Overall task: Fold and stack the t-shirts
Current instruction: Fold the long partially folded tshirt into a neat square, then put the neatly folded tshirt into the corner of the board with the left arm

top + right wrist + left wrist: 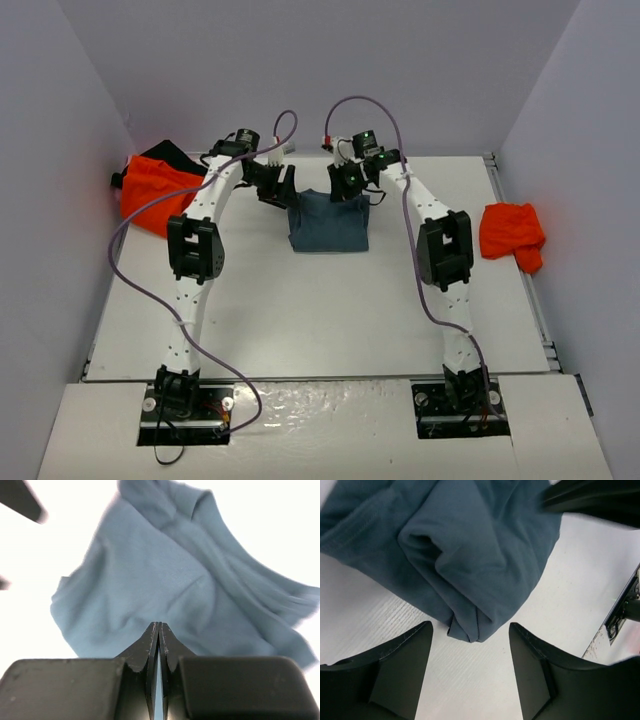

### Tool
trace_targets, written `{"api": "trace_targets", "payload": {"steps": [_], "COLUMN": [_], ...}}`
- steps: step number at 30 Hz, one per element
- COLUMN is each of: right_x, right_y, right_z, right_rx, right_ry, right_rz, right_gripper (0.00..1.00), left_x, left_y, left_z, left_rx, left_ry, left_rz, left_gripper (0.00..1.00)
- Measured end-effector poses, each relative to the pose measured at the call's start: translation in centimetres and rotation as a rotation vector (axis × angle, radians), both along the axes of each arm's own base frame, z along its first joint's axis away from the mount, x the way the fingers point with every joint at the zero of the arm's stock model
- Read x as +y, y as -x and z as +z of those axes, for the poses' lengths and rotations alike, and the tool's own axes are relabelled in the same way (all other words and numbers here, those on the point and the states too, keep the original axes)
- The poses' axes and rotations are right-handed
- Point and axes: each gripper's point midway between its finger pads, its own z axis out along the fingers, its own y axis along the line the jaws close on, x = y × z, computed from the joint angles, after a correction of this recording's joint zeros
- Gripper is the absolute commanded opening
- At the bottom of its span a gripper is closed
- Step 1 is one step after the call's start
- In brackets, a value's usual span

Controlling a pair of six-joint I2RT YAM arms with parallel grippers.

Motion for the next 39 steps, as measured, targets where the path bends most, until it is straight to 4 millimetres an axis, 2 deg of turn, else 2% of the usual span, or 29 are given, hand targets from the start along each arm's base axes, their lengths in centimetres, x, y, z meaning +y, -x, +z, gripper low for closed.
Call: {"api": "trace_targets", "payload": {"steps": [4, 7, 9, 12, 15, 19, 24, 26, 29, 33, 36, 39], "right_x": [-1.7, -4.8, -7.3, -10.7, -11.8, -11.8, -11.7, -11.9, -12.3, -12.3, -12.5, -12.5], "right_y": [0.4, 1.8, 2.8, 3.5, 4.0, 4.9, 5.0, 5.2, 4.9, 4.4, 4.6, 4.9], "right_z": [9.2, 16.1, 19.2, 21.0, 19.5, 16.8, 16.2, 14.9, 12.1, 5.9, 2.1, 0.9], "right_rx": [-0.163, -0.289, -0.346, -0.387, -0.353, -0.282, -0.274, -0.246, -0.183, -0.045, 0.045, 0.077], "right_ry": [-0.036, -0.069, -0.077, -0.068, -0.045, -0.022, -0.022, -0.014, -0.002, 0.022, 0.038, 0.044], "right_rz": [-0.029, -0.071, -0.106, -0.166, -0.184, -0.178, -0.174, -0.180, -0.192, -0.201, -0.209, -0.208], "right_gripper": [0.01, 0.00, 0.00, 0.00, 0.00, 0.00, 0.00, 0.00, 0.00, 0.00, 0.00, 0.00], "left_x": [0.4, 0.5, 0.5, 0.5, 0.6, 0.6, 0.3, -0.1, -0.6, -1.1, -1.0, -0.8], "left_y": [1.4, 2.2, 2.3, 2.5, 2.4, 2.3, 1.8, 1.6, 1.4, 1.5, 1.5, 1.4], "left_z": [-2.5, -4.4, -5.6, -6.9, -7.0, -7.0, -7.0, -6.9, -6.9, -6.7, -6.6, -6.5], "left_rx": [0.091, 0.152, 0.180, 0.218, 0.221, 0.223, 0.225, 0.236, 0.248, 0.268, 0.280, 0.294], "left_ry": [-0.023, -0.034, -0.040, -0.041, -0.048, -0.049, -0.031, -0.005, 0.031, 0.081, 0.115, 0.144], "left_rz": [0.004, 0.007, 0.009, 0.014, 0.024, 0.029, 0.032, 0.032, 0.031, 0.019, 0.014, 0.014], "left_gripper": [0.59, 0.59, 0.59, 0.59, 0.60, 0.60, 0.60, 0.60, 0.58, 0.58, 0.58, 0.59]}}
